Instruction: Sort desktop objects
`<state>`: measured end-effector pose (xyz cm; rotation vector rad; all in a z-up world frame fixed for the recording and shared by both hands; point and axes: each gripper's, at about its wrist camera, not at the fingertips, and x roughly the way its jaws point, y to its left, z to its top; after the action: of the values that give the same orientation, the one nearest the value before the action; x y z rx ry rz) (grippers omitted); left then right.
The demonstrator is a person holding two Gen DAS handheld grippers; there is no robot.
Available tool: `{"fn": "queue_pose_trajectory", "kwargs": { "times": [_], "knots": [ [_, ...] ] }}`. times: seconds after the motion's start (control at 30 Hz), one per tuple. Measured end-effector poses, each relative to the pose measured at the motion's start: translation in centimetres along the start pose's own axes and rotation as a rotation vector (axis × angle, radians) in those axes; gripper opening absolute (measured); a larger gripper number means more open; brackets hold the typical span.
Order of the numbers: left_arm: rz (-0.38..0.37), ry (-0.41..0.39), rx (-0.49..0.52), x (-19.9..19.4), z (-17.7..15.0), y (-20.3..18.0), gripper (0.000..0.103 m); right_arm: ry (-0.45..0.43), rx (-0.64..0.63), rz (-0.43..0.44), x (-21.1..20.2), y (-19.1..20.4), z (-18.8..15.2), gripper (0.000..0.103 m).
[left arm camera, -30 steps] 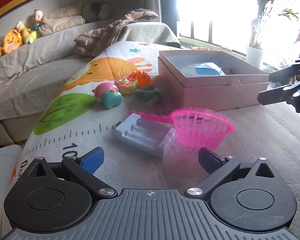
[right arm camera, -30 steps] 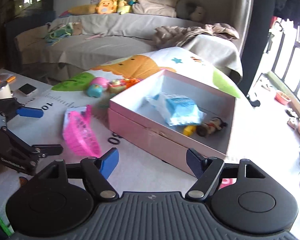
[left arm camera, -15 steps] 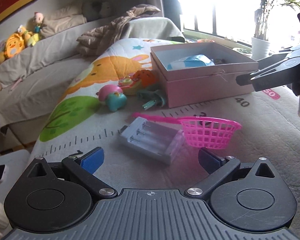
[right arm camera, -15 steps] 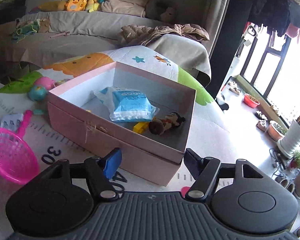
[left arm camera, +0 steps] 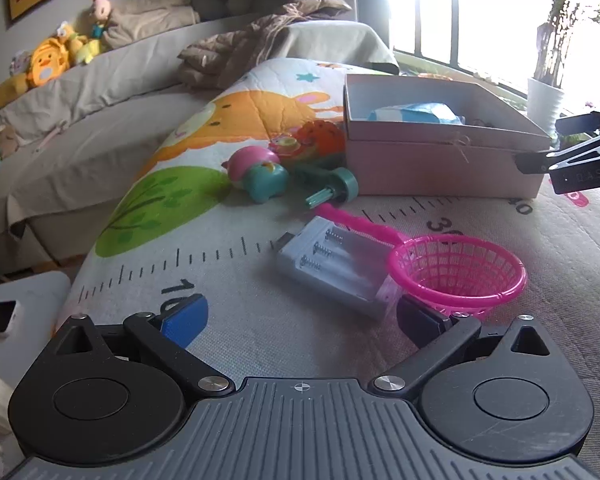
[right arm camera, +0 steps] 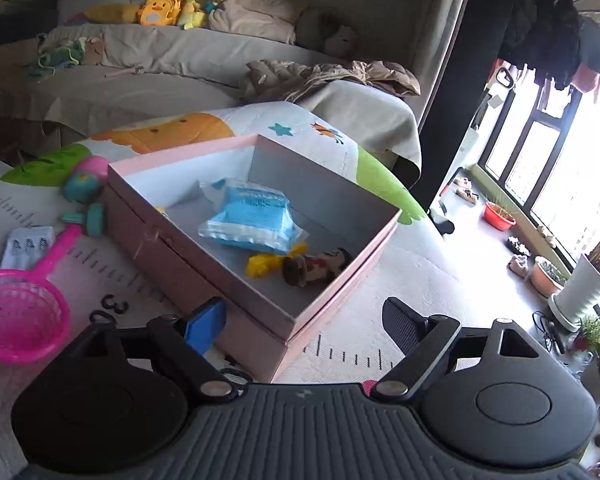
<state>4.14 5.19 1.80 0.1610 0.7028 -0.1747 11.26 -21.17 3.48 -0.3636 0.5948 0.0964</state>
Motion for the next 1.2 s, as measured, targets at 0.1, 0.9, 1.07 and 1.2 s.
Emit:
{"fn": "queue_pose_trajectory", "kwargs": {
  "times": [0.1, 0.9, 1.07, 1.2],
  "knots": [
    [-0.008, -0.002, 0.003, -0.1, -0.1, 0.0, 0.103, 0.016, 0.007, -0.124, 0.7, -0.7, -0.6, 0.083],
    [-0.071, -0.046, 0.081, 0.0, 1.5, 0.5, 0.103, 0.100, 0.013, 0.561, -4.8, 5.2, -1.7, 0.083],
    [-0.091, 0.010, 0.142, 3.8, 2.2, -2.1, 0.103, 0.088, 0.026, 0.431, -7.8, 2.3, -4.5, 0.083],
    [-0.071, 0.013, 0.131, 4.5, 2.9, -2.8, 0.103, 0.090, 0.064, 0.434, -8.7, 1.6, -5.6, 0.083]
  ]
}}
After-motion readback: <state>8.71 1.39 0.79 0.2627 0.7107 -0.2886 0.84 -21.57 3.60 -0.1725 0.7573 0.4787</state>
